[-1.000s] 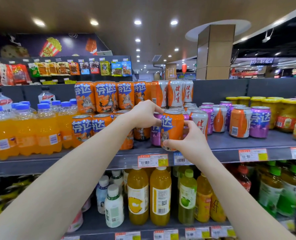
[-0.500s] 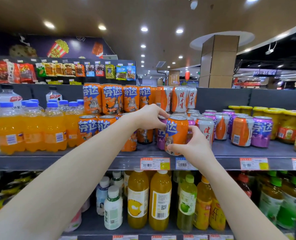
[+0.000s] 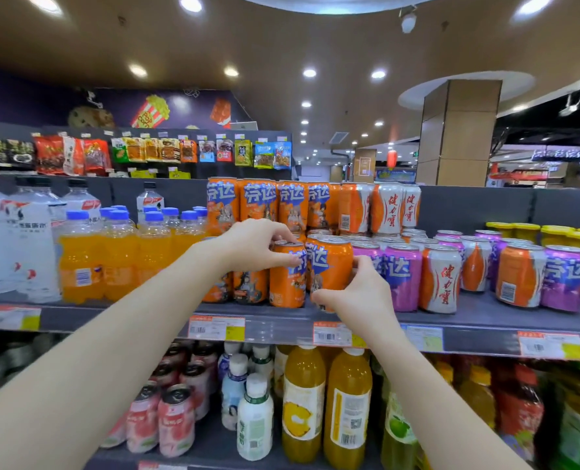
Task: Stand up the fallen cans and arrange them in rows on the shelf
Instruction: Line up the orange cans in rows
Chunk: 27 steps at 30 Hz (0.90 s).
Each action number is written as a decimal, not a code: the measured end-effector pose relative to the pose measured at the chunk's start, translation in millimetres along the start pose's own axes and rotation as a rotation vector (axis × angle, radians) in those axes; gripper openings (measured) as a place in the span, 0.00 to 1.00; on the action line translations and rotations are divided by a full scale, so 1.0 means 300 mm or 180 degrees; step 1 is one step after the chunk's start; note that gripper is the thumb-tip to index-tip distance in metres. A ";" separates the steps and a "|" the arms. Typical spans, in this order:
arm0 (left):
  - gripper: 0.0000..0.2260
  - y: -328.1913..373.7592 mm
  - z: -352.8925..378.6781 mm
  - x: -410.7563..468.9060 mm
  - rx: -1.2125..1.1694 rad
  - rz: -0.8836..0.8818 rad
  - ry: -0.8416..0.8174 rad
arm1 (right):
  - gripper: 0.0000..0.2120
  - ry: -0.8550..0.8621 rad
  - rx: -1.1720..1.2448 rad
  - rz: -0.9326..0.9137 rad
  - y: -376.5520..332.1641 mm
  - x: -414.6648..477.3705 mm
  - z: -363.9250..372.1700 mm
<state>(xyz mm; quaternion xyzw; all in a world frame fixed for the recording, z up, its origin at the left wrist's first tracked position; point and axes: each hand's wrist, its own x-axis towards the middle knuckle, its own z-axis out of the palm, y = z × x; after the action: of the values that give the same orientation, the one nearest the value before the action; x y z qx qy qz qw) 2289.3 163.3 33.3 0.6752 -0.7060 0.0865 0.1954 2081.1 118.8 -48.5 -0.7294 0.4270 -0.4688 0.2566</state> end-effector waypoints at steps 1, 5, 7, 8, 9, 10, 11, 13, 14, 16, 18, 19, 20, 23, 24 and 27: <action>0.23 -0.005 0.009 -0.006 -0.0005 0.0042 0.0061 | 0.33 0.0107 -0.0101 0.0022 -0.002 0.000 0.020; 0.21 -0.034 0.018 -0.023 -0.0161 0.0091 0.0154 | 0.33 0.0365 -0.0341 0.0115 -0.022 0.002 0.063; 0.20 -0.048 0.013 -0.031 -0.0288 0.0130 0.0136 | 0.34 0.0445 -0.0440 0.0148 -0.031 0.003 0.081; 0.21 -0.052 0.012 -0.032 -0.0327 0.0136 0.0150 | 0.34 0.0480 -0.0505 0.0166 -0.035 0.003 0.092; 0.21 -0.054 0.014 -0.031 -0.0344 0.0141 0.0185 | 0.34 0.0511 -0.0587 0.0168 -0.038 0.004 0.104; 0.21 -0.056 0.019 -0.028 -0.0336 0.0146 0.0224 | 0.34 0.0539 -0.0673 0.0173 -0.040 0.004 0.116; 0.21 -0.059 0.028 -0.024 -0.0310 0.0151 0.0270 | 0.34 0.0562 -0.0754 0.0187 -0.039 0.004 0.127; 0.22 -0.067 0.051 -0.016 -0.0263 0.0134 0.0368 | 0.34 0.0594 -0.0914 0.0213 -0.036 -0.001 0.146; 0.23 -0.071 0.061 -0.014 -0.0264 0.0114 0.0404 | 0.35 0.0604 -0.1003 0.0213 -0.033 -0.004 0.153; 0.24 -0.077 0.077 -0.010 -0.0293 0.0095 0.0469 | 0.35 0.0608 -0.1148 0.0202 -0.026 -0.011 0.158; 0.24 -0.082 0.086 -0.008 -0.0308 0.0126 0.0544 | 0.34 0.0567 -0.1172 0.0145 -0.019 -0.014 0.153; 0.24 -0.082 0.089 -0.008 -0.0295 0.0142 0.0568 | 0.31 0.0552 -0.1109 0.0108 -0.013 -0.013 0.147; 0.24 -0.082 0.091 -0.007 -0.0259 0.0156 0.0587 | 0.29 0.0543 -0.1016 0.0085 -0.008 -0.013 0.137; 0.26 -0.061 0.091 -0.003 -0.0111 0.0199 0.0606 | 0.27 0.0561 -0.0802 -0.0016 0.014 -0.015 0.101; 0.27 -0.044 0.090 0.001 -0.0146 0.0255 0.0644 | 0.27 0.0579 -0.0782 -0.0062 0.022 -0.018 0.089; 0.28 0.036 0.089 0.024 -0.0301 0.0481 0.0858 | 0.23 0.0518 -0.0629 -0.0179 0.053 -0.022 0.058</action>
<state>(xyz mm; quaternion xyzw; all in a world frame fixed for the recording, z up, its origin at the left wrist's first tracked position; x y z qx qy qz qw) 2274.4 147.3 13.3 0.5925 -0.7254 0.1575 0.3129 2089.5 116.1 -71.4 -0.7224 0.4699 -0.4890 0.1348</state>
